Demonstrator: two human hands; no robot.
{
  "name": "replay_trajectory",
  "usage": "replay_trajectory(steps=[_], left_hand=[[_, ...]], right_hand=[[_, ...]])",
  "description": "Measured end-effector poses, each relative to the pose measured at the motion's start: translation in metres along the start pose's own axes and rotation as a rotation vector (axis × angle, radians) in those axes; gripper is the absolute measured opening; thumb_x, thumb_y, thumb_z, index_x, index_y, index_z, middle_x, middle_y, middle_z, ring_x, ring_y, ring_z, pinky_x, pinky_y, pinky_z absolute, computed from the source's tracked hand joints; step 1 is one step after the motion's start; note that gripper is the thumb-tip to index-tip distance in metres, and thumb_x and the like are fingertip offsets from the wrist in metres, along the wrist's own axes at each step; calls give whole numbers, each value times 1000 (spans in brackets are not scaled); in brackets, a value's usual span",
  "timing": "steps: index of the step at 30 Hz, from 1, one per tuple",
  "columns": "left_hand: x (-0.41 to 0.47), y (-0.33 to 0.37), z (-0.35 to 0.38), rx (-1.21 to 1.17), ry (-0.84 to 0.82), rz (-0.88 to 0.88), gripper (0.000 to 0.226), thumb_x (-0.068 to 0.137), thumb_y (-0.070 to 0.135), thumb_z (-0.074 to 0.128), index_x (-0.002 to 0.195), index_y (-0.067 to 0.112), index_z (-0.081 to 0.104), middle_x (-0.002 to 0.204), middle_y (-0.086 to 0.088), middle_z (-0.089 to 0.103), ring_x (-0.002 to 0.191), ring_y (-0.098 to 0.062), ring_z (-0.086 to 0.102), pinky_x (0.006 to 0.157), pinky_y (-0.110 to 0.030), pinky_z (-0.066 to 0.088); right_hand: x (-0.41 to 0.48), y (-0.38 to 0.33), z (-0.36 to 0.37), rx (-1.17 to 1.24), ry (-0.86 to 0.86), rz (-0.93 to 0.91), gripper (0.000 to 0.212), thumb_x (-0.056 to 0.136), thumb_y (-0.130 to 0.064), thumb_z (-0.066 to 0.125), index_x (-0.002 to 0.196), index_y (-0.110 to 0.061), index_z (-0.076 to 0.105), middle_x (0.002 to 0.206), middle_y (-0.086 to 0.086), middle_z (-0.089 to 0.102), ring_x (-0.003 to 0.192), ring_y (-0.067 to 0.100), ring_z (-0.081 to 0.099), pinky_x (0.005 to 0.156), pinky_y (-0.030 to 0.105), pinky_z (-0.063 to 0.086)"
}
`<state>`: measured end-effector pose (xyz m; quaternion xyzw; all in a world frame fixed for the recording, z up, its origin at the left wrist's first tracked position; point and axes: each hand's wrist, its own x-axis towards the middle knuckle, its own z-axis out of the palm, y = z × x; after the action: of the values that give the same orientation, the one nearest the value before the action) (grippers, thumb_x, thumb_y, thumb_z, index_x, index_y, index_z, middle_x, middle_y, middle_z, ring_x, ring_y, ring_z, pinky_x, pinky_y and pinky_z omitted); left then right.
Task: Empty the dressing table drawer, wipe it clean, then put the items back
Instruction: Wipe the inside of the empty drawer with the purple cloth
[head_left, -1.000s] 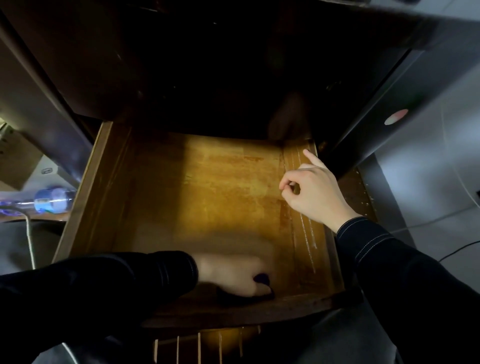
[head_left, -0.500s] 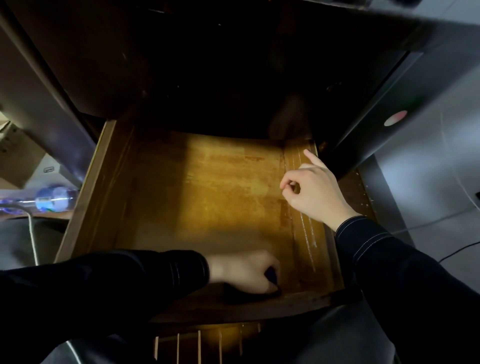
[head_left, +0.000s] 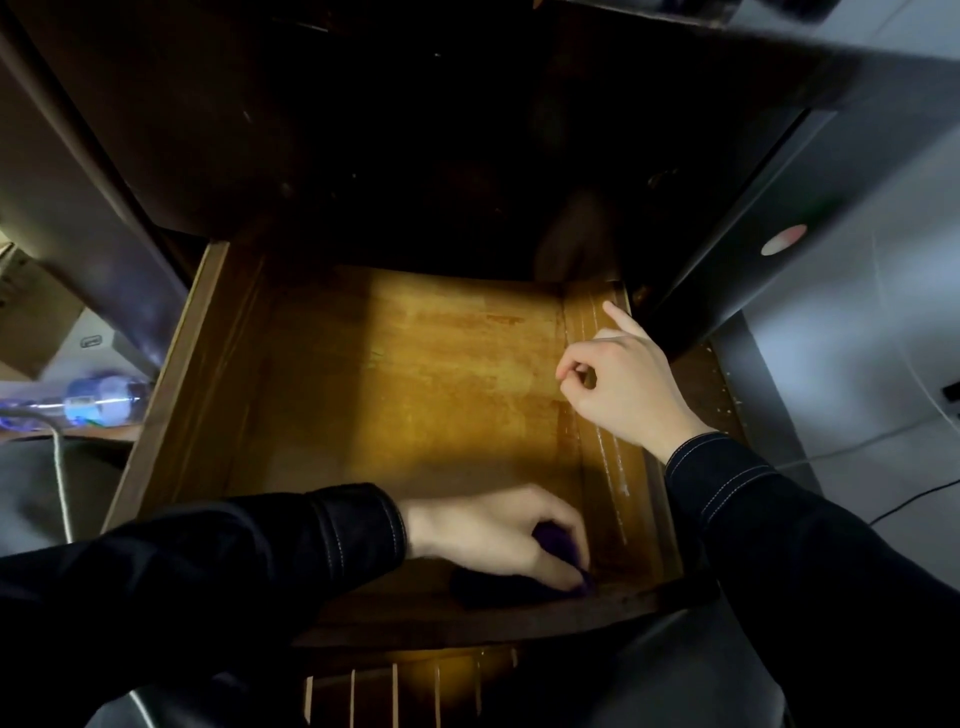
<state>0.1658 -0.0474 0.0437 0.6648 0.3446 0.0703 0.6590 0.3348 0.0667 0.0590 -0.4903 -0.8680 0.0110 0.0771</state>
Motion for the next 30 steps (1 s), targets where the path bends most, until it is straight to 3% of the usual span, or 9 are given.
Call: replay_trajectory(steps=[5,8,12,18,21,23,25,27,30], left_hand=[[13,-7,9,261,-28,-165,23,97,23,62,115,9,66,116,-12,66,98,-21,59,83,-31,49],[8,-4,4,206,-26,-48,18,95,20,65,111,11,67,111,-6,66,101,-21,62,93,-39,52],[4,3,3,9,1,59,14,94,14,67,107,9,69,99,2,65,89,-7,59,84,-26,49],[19,2,12,281,-38,-125,23,100,21,57,118,8,64,119,-10,64,99,-21,58,85,-30,48],[14,7,8,214,-23,-28,18,97,18,62,112,10,67,110,-5,65,99,-19,60,88,-32,49],[9,9,4,109,-14,29,15,96,16,64,109,10,68,103,1,64,92,-11,58,85,-26,48],[10,8,6,81,-2,15,16,96,16,64,110,9,67,103,1,65,92,-11,59,85,-27,49],[16,2,11,189,-11,-76,20,98,19,61,114,7,66,111,-8,66,101,-23,61,90,-36,49],[23,-3,18,390,-25,-176,25,101,20,55,122,8,61,121,-12,64,110,-29,59,91,-35,49]], right_hand=[[-1,-1,-2,-4,0,-1,17,87,-20,65,74,-27,73,59,-11,59,82,20,66,114,8,-17],[-1,-2,-2,-12,7,-2,17,86,-19,66,73,-26,74,60,-10,60,85,22,67,114,8,-17],[-1,-1,-2,-3,-1,2,16,87,-19,66,74,-25,74,60,-9,60,86,22,66,114,8,-17],[-2,-2,-3,-14,-8,11,17,88,-20,65,75,-26,74,61,-9,61,87,21,66,113,8,-18],[-2,-3,-3,-5,8,11,16,86,-18,67,74,-25,74,61,-8,62,90,26,67,112,6,-19],[-3,-2,-3,1,16,12,16,85,-17,69,73,-25,74,61,-7,63,92,28,67,111,5,-19],[-3,-3,-3,7,13,14,16,85,-17,69,73,-25,74,61,-8,63,92,27,67,112,6,-18],[-2,-3,-4,10,1,16,16,86,-18,67,74,-26,74,61,-10,61,90,23,67,113,6,-18],[-2,-3,-4,8,-2,17,17,87,-19,65,74,-26,74,60,-11,57,87,20,66,113,7,-17]])
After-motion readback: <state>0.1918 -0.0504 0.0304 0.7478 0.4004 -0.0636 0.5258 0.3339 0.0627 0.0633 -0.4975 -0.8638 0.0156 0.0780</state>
